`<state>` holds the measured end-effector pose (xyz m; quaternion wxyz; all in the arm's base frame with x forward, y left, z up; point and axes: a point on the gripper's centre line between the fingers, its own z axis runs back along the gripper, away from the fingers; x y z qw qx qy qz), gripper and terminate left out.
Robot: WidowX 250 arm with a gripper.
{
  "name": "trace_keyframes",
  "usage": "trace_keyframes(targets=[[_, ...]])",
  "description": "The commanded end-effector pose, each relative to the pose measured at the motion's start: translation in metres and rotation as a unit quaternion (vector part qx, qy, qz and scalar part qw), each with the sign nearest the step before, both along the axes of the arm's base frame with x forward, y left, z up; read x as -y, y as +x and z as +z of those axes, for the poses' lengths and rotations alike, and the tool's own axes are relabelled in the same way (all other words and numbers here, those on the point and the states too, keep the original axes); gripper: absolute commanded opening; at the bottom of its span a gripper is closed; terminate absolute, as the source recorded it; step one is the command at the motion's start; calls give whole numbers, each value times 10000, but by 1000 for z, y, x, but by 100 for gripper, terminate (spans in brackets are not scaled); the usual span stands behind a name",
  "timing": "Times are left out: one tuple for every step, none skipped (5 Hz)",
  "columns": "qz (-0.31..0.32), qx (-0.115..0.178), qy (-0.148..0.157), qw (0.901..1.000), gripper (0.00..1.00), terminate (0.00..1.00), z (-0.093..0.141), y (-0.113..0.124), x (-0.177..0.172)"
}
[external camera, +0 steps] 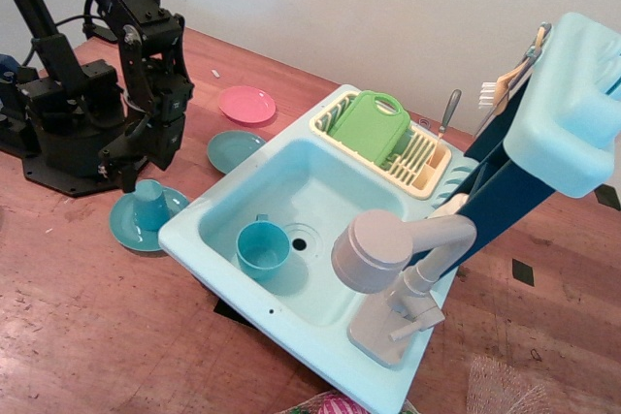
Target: Put cup from anywhere into sink
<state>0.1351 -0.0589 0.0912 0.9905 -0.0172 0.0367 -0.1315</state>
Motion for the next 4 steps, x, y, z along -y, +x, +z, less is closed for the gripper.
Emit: trace_keyframes(targets=[[0,0,0,10000,100,0,0,0,0],[-30,20,-14,10000,100,0,-19,13,-4],[-116,-101,-65,9999,100,0,-31,18,-1],[-60,-75,-118,9999,100,0,-52,17,2]])
